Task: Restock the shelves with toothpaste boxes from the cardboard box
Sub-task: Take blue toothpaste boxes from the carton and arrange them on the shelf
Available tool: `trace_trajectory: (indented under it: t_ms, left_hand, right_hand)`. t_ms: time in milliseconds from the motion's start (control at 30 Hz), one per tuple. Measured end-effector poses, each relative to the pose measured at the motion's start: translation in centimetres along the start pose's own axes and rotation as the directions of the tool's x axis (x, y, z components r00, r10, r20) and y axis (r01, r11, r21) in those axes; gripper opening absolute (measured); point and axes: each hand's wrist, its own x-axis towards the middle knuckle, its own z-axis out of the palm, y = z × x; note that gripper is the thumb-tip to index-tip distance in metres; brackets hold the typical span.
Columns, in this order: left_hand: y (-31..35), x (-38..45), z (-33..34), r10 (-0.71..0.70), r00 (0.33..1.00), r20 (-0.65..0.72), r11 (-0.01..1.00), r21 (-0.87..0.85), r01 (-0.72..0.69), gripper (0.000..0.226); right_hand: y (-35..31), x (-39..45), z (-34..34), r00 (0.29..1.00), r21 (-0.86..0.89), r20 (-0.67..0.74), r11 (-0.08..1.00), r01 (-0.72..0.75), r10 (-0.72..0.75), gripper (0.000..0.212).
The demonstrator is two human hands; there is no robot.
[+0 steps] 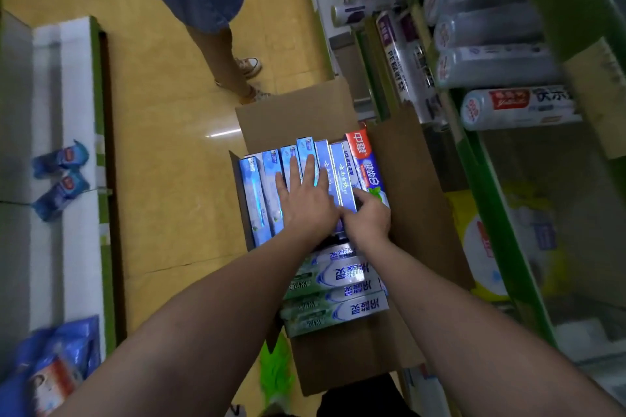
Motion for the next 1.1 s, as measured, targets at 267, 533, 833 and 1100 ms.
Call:
trace_trajectory:
  t_ms: [267, 533, 833, 1100]
  left_hand:
    - [0.5, -0.2, 0.5, 0.045, 0.999, -0.018, 0.998, 0.039, -0.045, 0.068]
    - [3.5, -0.6, 0.9, 0.092, 0.994, 0.055, 0.995, 0.023, -0.093, 0.071]
    - [5.7, -0.5, 1.8, -0.001, 1.000, -0.018, 0.990, -0.139, -0.002, 0.065]
    - [6.6, -0.9, 1.9, -0.079, 0.994, 0.078, 0.863, -0.494, 0.108, 0.079]
  right_hand:
    - [1.6, 0.3, -1.2, 0.991, 0.087, -0.111, 0.994, -0.067, 0.076, 0.027]
    - [2.9, -0.4, -2.3, 0.988, 0.211, -0.141, 0.977, -0.025, 0.055, 0.025]
    - [4.5, -0.9, -2.7, 0.982, 0.264, -0.168, 0.964, -0.038, 0.084, 0.020]
    - [5.3, -1.5, -2.8, 0.974, 0.230, -0.224, 0.973, 0.024, 0.030, 0.017]
